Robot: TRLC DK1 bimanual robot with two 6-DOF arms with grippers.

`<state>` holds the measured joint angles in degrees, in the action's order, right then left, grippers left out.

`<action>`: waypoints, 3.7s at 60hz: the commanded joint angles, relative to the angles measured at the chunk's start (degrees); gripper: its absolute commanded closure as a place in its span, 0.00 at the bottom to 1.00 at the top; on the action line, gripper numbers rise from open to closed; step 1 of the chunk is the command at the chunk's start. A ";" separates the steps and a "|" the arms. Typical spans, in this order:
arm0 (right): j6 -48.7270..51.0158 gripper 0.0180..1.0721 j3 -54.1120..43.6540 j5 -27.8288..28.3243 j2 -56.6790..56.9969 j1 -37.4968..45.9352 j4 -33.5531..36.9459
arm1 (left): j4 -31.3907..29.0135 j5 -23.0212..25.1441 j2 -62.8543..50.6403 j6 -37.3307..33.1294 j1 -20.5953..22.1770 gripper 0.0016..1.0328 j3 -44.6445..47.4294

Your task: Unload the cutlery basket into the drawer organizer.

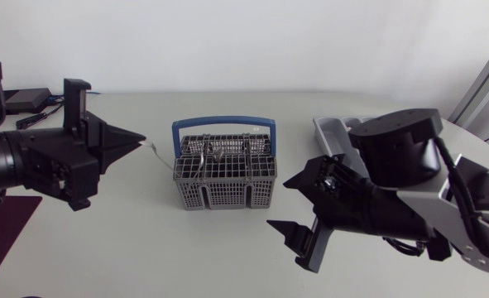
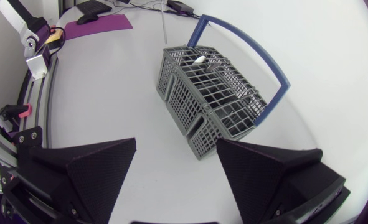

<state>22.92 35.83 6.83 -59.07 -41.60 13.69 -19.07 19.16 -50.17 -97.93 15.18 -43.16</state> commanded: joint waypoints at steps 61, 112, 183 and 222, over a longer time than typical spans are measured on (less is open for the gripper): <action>4.77 0.36 -6.92 -23.71 5.37 -10.43 -18.26 | -10.99 -8.00 -33.94 83.96 28.41 0.83 -31.29; 9.78 0.88 -8.24 -28.19 2.03 -9.99 -25.29 | -15.30 -6.50 -35.17 90.64 29.29 0.83 -34.19; 15.23 0.95 -11.66 2.93 16.09 16.20 -10.71 | -12.22 -6.33 -30.25 85.01 15.32 0.06 -32.69; 50.21 0.95 -3.58 36.15 -5.79 57.69 0.98 | -11.96 -6.85 -26.64 76.84 11.54 0.06 -24.26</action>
<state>65.71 28.82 41.47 -60.71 13.06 12.75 -31.38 12.71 -77.82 -19.53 27.40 -69.43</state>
